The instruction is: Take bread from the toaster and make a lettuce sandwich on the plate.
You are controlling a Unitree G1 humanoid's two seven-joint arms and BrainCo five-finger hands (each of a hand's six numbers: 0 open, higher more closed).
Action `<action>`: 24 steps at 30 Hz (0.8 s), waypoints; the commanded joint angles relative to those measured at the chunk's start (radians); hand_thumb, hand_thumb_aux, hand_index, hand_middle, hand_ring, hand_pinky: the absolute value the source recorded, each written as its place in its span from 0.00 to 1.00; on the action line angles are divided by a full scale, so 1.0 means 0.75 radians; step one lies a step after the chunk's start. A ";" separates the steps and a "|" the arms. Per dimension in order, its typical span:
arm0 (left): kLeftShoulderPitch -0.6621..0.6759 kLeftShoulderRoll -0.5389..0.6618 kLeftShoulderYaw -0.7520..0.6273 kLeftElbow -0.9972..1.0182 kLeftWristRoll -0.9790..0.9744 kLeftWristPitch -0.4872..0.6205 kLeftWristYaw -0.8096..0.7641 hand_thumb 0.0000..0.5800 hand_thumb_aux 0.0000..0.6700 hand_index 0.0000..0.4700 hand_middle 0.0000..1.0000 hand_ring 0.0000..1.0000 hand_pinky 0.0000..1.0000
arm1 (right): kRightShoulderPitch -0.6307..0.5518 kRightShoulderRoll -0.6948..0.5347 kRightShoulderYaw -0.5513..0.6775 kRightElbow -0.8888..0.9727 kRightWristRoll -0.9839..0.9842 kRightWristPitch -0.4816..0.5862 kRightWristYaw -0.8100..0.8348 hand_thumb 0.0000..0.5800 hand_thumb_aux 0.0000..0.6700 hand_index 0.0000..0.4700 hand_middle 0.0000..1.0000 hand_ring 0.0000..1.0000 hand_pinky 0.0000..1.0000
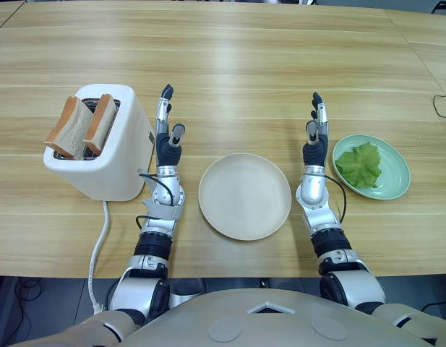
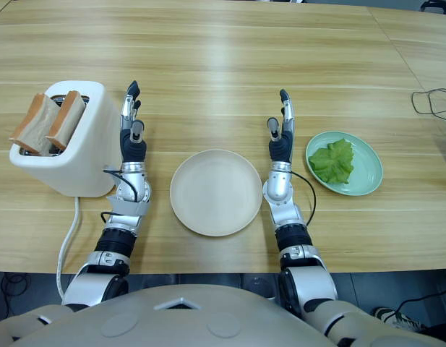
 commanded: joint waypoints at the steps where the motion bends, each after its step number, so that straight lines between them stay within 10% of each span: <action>1: -0.033 -0.005 0.007 0.054 -0.042 0.007 -0.011 0.00 0.00 0.00 0.00 0.00 0.00 | 0.005 -0.013 0.001 0.028 0.027 -0.029 0.023 0.00 0.00 0.00 0.00 0.00 0.00; 15: -0.037 -0.017 -0.013 0.048 -0.085 -0.091 -0.087 0.00 0.00 0.00 0.00 0.00 0.00 | 0.007 -0.016 0.046 0.015 -0.076 -0.063 -0.062 0.00 0.00 0.00 0.00 0.00 0.00; 24: 0.244 0.238 0.262 -0.746 0.375 -0.013 0.058 0.00 0.00 0.00 0.00 0.00 0.00 | -0.005 -0.040 0.067 -0.012 -0.087 -0.064 -0.042 0.00 0.00 0.00 0.00 0.00 0.00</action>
